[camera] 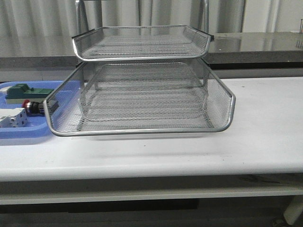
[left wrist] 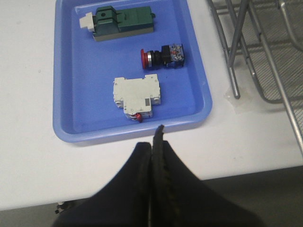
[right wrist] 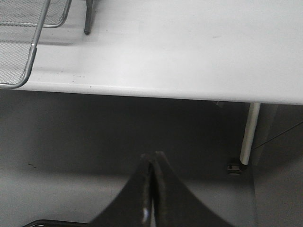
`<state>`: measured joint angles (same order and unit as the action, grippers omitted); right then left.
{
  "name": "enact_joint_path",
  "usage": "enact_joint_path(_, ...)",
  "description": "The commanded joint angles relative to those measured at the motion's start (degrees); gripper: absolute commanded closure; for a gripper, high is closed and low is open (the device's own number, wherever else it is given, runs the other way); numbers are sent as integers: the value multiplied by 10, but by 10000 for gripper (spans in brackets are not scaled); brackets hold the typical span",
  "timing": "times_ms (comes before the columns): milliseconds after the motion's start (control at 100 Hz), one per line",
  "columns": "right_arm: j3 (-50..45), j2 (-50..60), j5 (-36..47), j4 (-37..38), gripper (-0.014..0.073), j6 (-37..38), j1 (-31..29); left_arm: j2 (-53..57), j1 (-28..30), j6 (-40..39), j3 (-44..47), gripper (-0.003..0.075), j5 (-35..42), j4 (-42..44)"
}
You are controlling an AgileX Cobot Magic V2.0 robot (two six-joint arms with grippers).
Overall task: Place button on rack with both arms
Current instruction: 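Release the tray and raise the right gripper away, then lower the left gripper onto the red push button in the blue tray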
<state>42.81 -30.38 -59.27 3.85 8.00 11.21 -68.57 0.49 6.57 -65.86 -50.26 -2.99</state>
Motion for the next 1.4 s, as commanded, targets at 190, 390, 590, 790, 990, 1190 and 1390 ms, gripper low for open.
enact_joint_path(190, 19, -1, 29, 12, 660, 0, -2, -47, 0, 91, -46, 690, 20, 1)
enact_joint_path(390, 19, -1, 29, 12, 660, 0, -2, -46, 0, 106, -46, 239, 19, 2)
enact_joint_path(590, 19, -1, 29, 12, 660, 0, -2, -46, 0, 106, -46, 70, 37, 0)
enact_joint_path(790, 19, -1, 29, 12, 660, 0, -2, -46, 0, 109, -46, 95, 82, -28)
enact_joint_path(990, 19, -1, 29, 12, 660, 0, -2, -78, 0, 202, -73, 97, 113, -28)
enact_joint_path(1190, 19, -1, 29, 12, 660, 0, -2, -184, 0, 282, -172, 97, 55, -42)
enact_joint_path(1390, 19, -1, 29, 12, 660, 0, -2, -315, 0, 347, -303, 97, -21, -48)
